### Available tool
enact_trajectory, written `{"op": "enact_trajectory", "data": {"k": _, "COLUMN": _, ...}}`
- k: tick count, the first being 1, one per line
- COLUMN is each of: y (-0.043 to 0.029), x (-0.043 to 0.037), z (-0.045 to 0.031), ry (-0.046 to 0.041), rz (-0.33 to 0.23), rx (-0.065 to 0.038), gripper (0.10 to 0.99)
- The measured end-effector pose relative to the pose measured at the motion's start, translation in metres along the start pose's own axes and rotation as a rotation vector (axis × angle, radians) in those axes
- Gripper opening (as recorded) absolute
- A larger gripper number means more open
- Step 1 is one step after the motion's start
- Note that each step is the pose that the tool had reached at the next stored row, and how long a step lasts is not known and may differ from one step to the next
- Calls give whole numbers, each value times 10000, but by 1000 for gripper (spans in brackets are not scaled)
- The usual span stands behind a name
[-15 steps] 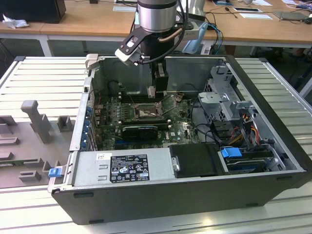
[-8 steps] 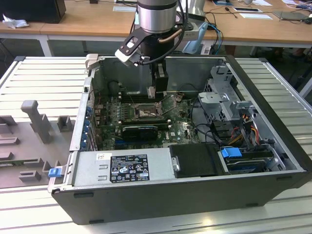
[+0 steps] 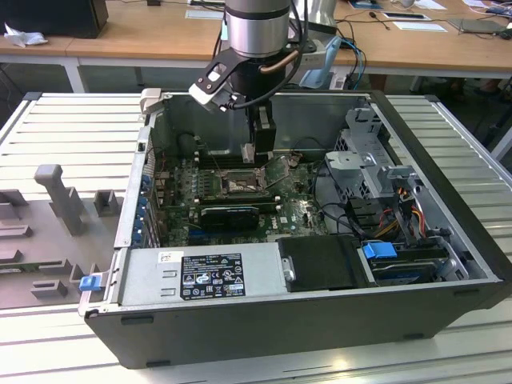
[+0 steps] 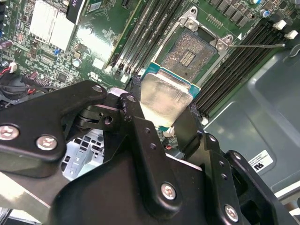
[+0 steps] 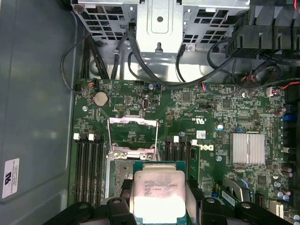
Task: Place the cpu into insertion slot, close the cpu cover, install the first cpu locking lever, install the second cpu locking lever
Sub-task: 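Place the cpu into insertion slot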
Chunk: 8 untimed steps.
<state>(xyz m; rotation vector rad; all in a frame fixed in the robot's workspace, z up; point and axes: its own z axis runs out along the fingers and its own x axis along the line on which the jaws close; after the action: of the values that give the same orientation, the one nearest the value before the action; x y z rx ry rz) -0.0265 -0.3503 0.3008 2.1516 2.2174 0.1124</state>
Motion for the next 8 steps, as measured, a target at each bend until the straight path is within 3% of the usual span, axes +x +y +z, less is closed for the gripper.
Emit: {"op": "enact_trajectory", "data": {"k": 8, "y": -4, "x": -1, "z": 40, "ry": 0, "rz": 1, "rx": 1, "gripper": 525}}
